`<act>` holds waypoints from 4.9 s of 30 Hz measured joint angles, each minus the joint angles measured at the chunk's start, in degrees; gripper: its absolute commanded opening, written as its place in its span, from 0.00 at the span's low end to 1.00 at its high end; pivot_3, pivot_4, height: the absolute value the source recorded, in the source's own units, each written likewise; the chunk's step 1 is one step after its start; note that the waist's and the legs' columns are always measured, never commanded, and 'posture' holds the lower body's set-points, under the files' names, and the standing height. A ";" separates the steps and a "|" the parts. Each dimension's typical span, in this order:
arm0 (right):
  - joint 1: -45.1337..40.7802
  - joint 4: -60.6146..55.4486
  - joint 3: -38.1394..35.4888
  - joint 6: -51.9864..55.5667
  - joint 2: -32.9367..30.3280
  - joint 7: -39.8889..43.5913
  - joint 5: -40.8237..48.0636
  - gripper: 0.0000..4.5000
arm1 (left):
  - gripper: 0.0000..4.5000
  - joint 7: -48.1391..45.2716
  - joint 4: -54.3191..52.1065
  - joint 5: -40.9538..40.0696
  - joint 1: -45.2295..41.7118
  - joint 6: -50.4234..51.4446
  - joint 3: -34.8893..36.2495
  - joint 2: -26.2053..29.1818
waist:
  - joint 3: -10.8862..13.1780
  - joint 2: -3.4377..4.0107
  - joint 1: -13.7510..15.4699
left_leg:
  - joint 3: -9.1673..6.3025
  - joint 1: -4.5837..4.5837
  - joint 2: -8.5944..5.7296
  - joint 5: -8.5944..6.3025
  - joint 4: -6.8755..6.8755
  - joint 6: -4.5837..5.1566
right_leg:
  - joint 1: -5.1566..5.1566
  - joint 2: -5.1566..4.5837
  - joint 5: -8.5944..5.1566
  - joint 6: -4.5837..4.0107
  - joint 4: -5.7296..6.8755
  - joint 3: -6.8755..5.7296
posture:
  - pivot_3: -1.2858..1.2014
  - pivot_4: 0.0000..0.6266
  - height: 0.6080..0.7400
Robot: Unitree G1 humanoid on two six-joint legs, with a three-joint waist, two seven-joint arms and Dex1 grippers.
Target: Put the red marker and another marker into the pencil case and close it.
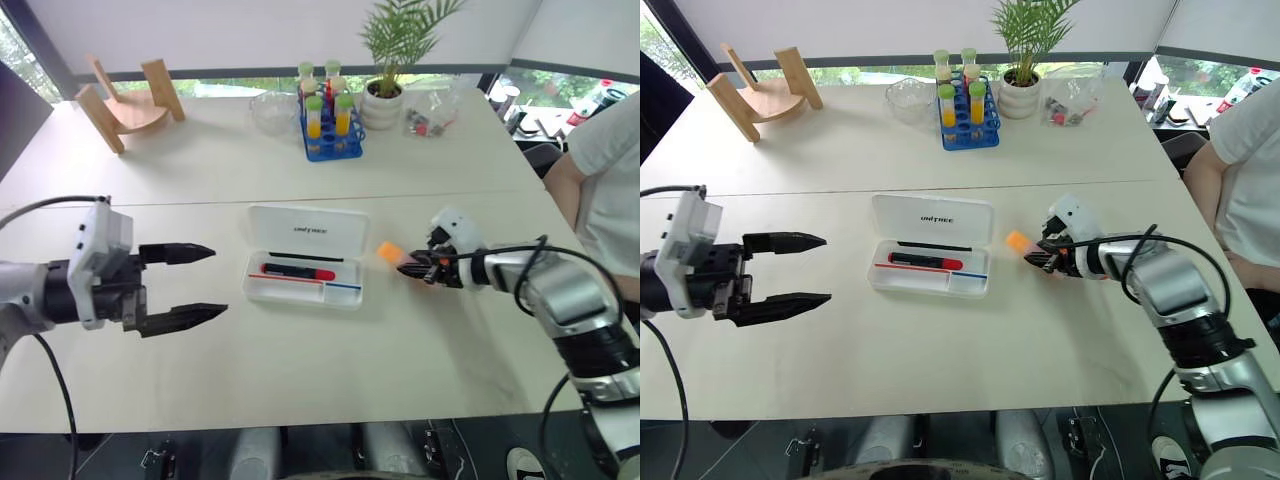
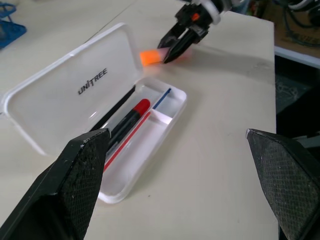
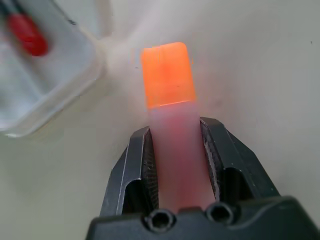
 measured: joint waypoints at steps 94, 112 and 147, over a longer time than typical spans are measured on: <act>1.40 -21.04 -7.47 20.80 10.14 -10.89 4.63 0.01 | 1.00 -0.58 4.00 3.03 -9.32 -10.04 -15.09 -1.90 | 0.15 -0.17 -1.58 | -0.07 0.14 -0.02 0.11 -0.66 -0.18 | -0.11 0.09 -0.05 -0.08 -0.08 0.05 | 0.52 0.24 1.00; -9.52 1.76 19.58 -8.86 12.76 7.50 -8.59 0.11 | 1.00 3.21 -0.22 1.68 -4.40 -8.73 -12.27 -1.89 | 0.19 -0.24 -1.56 | -0.01 0.08 -0.03 0.12 -0.52 -0.20 | -0.14 0.01 -0.05 -0.07 -0.05 0.05 | 0.52 0.24 1.00; -9.89 -12.60 -7.41 4.71 6.99 4.03 8.72 1.00 | 0.01 3.17 80.67 28.28 -55.06 -33.76 -26.90 -19.16 | 0.19 -0.29 0.21 | -0.10 -0.53 -0.10 0.11 0.14 -0.17 | -0.39 0.01 0.00 0.00 0.09 -0.13 | 0.52 0.24 1.00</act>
